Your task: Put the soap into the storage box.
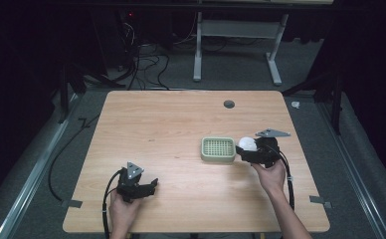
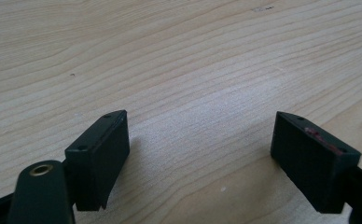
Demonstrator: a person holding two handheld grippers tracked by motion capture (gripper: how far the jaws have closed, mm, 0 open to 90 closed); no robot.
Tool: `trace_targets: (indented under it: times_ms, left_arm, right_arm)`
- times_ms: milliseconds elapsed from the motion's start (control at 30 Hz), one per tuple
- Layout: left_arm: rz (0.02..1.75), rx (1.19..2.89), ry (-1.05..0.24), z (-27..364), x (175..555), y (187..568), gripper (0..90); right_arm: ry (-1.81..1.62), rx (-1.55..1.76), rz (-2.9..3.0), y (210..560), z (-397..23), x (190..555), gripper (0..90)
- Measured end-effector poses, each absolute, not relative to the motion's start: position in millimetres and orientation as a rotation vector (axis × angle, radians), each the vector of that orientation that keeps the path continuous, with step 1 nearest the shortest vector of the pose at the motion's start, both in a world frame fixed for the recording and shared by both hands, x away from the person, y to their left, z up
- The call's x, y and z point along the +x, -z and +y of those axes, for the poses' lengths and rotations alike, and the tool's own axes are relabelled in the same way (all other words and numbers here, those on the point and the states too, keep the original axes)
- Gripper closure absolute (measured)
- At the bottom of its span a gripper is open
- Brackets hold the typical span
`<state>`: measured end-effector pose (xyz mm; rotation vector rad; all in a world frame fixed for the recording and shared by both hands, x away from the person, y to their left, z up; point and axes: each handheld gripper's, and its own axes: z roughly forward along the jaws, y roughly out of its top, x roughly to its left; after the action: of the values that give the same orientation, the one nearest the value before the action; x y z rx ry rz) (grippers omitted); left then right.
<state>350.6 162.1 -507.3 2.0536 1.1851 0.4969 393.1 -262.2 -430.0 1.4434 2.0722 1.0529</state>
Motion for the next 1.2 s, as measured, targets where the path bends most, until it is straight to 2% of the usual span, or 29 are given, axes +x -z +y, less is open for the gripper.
trace_targets:
  times_ms: [1200]
  left_arm:
    - [1.185, 2.053, -0.497, 162.1, 350.6, 507.3, 19.9]
  right_arm:
    - [-1.057, 1.352, 2.186, 427.2, -207.2, 417.0, 24.1]
